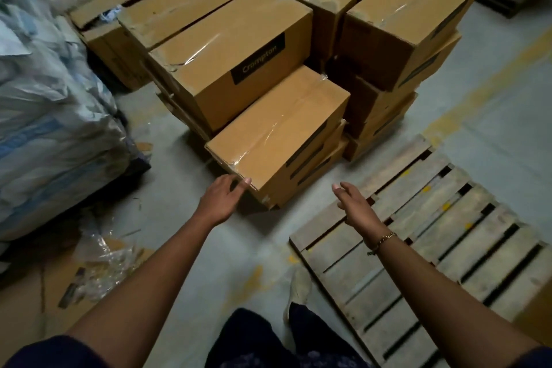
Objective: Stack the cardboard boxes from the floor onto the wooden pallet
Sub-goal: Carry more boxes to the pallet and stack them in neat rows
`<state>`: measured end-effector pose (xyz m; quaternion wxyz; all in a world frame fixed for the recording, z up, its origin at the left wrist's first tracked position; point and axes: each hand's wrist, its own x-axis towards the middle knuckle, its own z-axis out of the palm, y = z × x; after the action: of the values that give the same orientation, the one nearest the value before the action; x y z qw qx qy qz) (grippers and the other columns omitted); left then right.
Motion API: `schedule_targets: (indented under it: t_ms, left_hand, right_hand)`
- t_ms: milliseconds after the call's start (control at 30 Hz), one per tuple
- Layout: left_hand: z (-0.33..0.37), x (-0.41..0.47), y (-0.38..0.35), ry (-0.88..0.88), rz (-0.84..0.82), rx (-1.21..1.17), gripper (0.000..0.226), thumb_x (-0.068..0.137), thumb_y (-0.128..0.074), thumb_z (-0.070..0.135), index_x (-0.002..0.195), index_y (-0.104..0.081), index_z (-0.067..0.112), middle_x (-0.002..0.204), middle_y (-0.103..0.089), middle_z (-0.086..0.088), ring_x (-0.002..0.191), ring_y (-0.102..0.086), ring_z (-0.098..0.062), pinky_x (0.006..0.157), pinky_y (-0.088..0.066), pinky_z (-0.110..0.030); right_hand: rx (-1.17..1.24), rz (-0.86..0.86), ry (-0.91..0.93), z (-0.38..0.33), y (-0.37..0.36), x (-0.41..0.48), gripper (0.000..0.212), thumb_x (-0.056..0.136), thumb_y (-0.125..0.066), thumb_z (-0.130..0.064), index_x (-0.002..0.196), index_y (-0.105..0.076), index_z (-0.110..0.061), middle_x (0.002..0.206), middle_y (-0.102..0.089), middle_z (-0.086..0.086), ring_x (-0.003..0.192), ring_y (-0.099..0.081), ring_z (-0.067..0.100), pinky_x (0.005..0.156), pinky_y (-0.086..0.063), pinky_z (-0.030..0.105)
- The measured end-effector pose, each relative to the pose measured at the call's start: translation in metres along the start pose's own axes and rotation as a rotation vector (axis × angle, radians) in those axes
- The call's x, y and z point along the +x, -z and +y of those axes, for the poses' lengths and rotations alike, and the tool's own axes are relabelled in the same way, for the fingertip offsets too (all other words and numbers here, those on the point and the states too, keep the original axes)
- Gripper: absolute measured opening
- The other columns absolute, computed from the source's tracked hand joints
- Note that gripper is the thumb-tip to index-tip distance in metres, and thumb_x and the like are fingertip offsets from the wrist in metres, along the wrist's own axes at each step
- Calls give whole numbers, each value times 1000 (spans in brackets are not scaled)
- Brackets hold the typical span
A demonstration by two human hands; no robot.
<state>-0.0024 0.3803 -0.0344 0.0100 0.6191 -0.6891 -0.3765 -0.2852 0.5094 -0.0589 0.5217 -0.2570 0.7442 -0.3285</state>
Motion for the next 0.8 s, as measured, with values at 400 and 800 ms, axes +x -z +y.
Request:
schedule_targets:
  t_ms: [400, 800]
  left_hand:
    - [-56, 176, 58, 109, -103, 25, 81, 99, -45, 69, 161, -33, 18, 165, -33, -13, 150, -32, -36, 120, -30, -54]
    - [-154, 342, 54, 244, -337, -86, 93, 81, -58, 80, 145, -54, 12, 145, -57, -10, 130, -55, -35, 106, -44, -42]
  right_hand:
    - [80, 18, -170, -45, -94, 128, 69, 100, -50, -61, 157, -35, -26, 160, -41, 3, 144, -43, 26, 117, -36, 55]
    - [242, 205, -417, -25, -207, 234, 76, 96, -55, -64, 157, -30, -24, 156, -43, 6, 138, -47, 29, 114, -40, 56]
